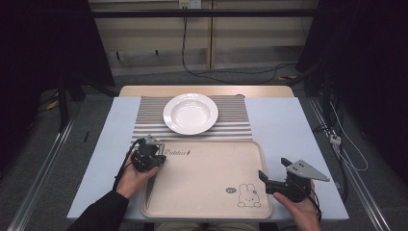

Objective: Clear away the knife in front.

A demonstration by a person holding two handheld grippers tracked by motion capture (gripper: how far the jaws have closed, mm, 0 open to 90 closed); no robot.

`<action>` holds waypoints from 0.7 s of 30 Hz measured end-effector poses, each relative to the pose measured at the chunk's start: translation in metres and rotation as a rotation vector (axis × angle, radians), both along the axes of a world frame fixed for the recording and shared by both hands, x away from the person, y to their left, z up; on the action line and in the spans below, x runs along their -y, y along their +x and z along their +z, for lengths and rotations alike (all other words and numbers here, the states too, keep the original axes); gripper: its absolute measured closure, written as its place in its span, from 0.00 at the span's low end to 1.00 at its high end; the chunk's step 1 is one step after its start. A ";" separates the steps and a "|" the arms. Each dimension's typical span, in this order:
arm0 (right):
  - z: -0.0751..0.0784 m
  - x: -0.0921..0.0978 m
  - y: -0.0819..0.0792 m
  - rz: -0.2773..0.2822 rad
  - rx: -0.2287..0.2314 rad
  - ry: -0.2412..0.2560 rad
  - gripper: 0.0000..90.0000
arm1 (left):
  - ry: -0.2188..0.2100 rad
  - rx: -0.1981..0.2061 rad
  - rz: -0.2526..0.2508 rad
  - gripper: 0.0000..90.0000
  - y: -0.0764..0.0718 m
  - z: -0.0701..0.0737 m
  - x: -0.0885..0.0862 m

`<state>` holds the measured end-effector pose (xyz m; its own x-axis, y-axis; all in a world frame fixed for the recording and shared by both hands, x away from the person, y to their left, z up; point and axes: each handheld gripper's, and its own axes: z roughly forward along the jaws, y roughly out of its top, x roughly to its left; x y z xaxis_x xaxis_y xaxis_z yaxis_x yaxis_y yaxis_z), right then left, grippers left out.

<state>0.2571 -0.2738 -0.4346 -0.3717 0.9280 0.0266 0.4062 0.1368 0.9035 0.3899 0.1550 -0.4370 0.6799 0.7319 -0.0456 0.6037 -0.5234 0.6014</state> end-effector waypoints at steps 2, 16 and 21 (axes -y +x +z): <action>0.000 0.000 0.000 0.000 -0.001 0.001 0.09 | -0.006 0.000 -0.001 1.00 -0.001 0.000 -0.002; 0.000 0.000 0.001 0.001 0.000 0.000 0.09 | -0.104 0.087 -0.044 0.73 -0.014 0.009 -0.007; 0.001 0.000 0.000 0.001 0.006 0.002 0.09 | -0.145 0.147 -0.032 0.41 -0.021 0.017 -0.009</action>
